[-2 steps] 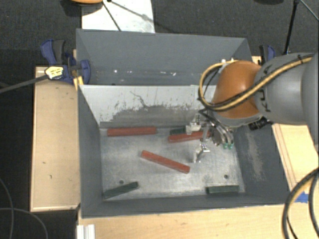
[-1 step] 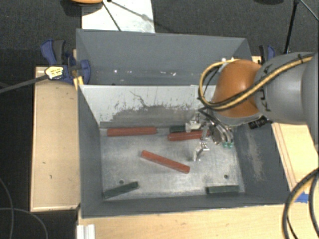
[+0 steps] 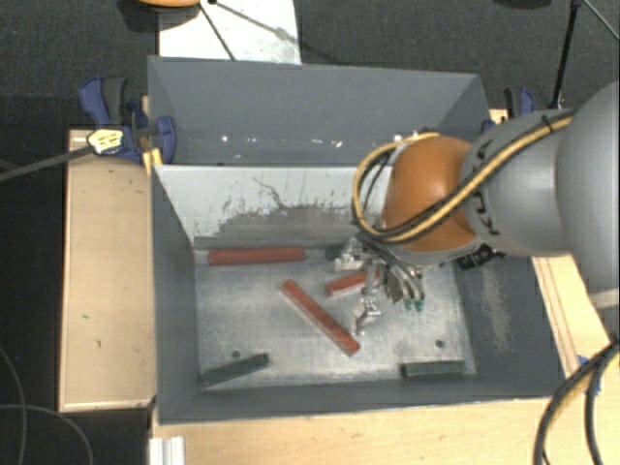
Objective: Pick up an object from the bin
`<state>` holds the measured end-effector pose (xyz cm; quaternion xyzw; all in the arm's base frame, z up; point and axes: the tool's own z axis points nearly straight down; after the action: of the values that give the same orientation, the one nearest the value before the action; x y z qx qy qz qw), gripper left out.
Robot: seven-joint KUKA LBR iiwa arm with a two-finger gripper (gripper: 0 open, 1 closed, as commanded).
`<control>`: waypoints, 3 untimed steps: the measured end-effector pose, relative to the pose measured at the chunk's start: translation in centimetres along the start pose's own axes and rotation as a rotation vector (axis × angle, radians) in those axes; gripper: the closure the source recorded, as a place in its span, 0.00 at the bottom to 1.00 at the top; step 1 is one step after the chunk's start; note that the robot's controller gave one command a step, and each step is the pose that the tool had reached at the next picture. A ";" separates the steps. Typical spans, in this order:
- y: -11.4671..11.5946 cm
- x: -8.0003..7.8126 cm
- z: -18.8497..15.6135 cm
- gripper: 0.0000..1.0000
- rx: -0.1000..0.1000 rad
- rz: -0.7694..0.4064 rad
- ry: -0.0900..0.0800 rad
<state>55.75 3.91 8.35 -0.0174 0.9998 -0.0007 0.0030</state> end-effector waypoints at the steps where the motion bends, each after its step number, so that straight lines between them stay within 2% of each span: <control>1: 2.3 1.5 0.7 0.00 -0.006 -0.102 0.005; 2: 0.2 -0.5 0.3 0.00 -0.002 0.009 0.004; 3: -1.0 -1.2 0.6 0.00 -0.003 0.158 0.002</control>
Offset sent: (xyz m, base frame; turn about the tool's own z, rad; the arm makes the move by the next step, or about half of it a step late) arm 0.0256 -0.0114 0.0012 0.1773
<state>57.01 2.94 7.74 0.0614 0.9981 0.0009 0.0022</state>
